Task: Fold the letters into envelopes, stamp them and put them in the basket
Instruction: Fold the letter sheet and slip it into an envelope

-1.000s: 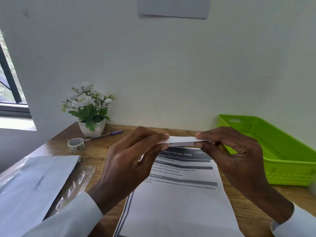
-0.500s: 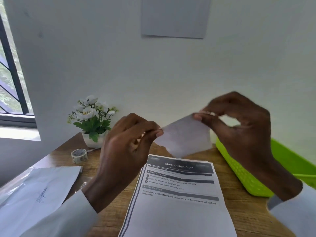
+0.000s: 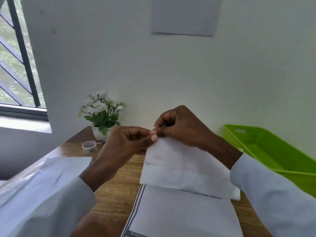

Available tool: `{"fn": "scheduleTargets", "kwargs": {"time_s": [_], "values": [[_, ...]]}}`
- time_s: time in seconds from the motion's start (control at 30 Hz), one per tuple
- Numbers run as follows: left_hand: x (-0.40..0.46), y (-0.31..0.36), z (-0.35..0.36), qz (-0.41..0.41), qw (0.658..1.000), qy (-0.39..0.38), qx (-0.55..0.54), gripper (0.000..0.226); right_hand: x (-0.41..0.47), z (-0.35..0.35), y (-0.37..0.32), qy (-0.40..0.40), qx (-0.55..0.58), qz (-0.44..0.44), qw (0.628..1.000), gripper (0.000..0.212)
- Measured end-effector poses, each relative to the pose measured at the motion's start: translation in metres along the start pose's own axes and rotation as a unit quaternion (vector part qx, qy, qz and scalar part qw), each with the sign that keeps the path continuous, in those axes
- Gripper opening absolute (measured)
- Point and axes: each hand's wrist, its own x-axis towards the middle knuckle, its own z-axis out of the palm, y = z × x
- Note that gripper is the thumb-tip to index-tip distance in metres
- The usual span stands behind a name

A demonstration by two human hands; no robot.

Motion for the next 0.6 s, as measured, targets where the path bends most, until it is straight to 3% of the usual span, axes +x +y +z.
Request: {"fn": "scheduleTargets", "kwargs": {"time_s": [0.23, 0.6], "values": [[-0.002, -0.018, -0.010, -0.085, 0.996, 0.034, 0.000, 0.011, 0.004, 0.042, 0.027, -0.007, 0.098, 0.075, 0.992, 0.012], [0.004, -0.027, -0.020, -0.177, 0.984, 0.031, 0.002, 0.018, 0.015, 0.056, 0.043, 0.038, 0.078, 0.075, 0.993, 0.010]]}}
